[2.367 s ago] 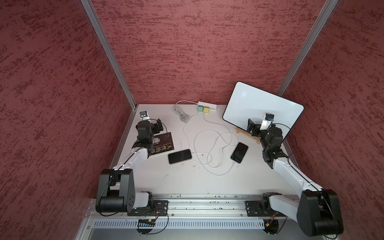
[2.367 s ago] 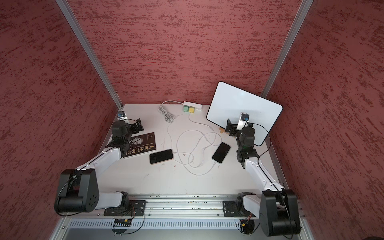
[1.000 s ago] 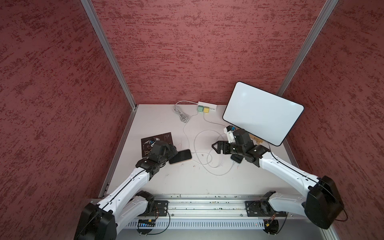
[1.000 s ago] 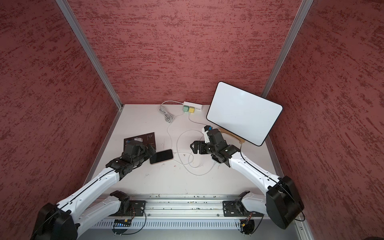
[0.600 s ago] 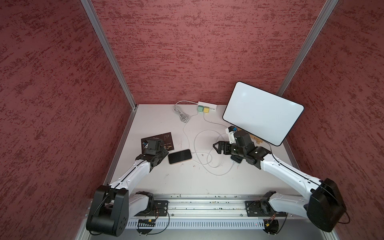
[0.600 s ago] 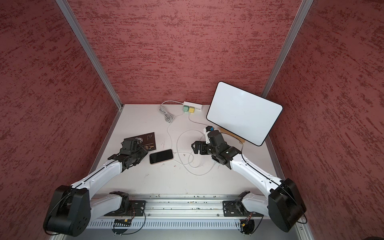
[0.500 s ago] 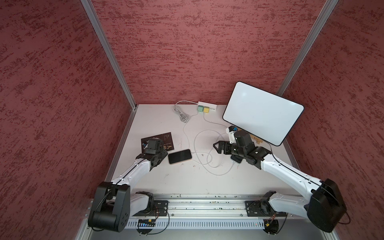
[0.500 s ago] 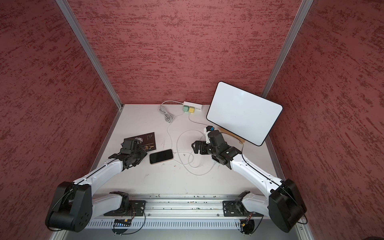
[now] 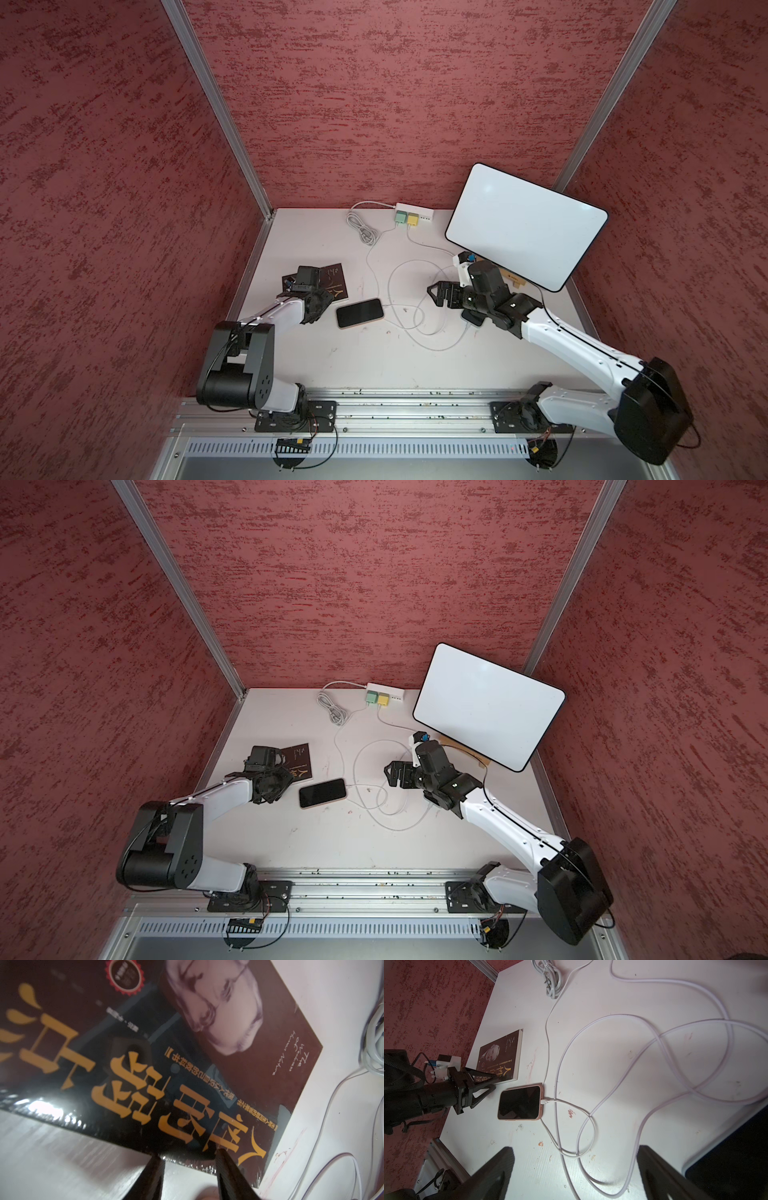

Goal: Unplug the charging cable from the phone
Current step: Move the distractor to the center of the board, then adjust the phone at the center of the board.

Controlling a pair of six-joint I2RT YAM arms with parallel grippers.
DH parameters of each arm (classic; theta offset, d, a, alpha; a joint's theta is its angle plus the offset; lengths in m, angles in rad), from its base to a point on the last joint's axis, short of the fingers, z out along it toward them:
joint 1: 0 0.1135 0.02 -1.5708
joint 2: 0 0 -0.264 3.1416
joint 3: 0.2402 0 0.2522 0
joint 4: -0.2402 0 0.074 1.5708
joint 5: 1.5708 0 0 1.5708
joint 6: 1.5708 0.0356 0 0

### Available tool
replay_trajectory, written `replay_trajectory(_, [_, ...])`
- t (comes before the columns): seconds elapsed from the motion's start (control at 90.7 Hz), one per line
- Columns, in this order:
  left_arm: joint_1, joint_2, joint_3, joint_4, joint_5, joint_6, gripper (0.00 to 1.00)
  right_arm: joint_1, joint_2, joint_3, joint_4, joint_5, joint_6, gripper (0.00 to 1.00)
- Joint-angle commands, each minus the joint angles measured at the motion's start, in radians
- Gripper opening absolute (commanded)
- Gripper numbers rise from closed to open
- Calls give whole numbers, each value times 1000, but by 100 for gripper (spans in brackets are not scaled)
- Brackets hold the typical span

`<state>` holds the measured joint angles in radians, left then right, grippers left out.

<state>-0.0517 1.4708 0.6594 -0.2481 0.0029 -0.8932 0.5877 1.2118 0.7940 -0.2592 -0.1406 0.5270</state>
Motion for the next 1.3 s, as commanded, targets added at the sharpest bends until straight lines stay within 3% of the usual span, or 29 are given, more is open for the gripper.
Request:
replay_trajectory(0.0, [25,57,40,3,0,38,48,10,-11,-2,10,24,8,98])
replay_trajectory(0.386, [22,96,149,-11,46,91,55,10,-21,-31,11,32,21,98])
replay_trajectory(0.573, [-94,-61,54,-37,41,68,72,10,-10,-36,14,38,32,99])
replay_trajectory(0.926, [-306,-400,-116,-201,-3,-81,81,14,20,-57,42,34,39,99])
replay_trajectory(1.069, [-381,-433,-175,-139,8,-160,82,15,43,-59,64,24,51,99])
replay_trajectory(1.289, [-452,-353,-172,-65,24,-212,83,20,42,-64,67,31,55,99])
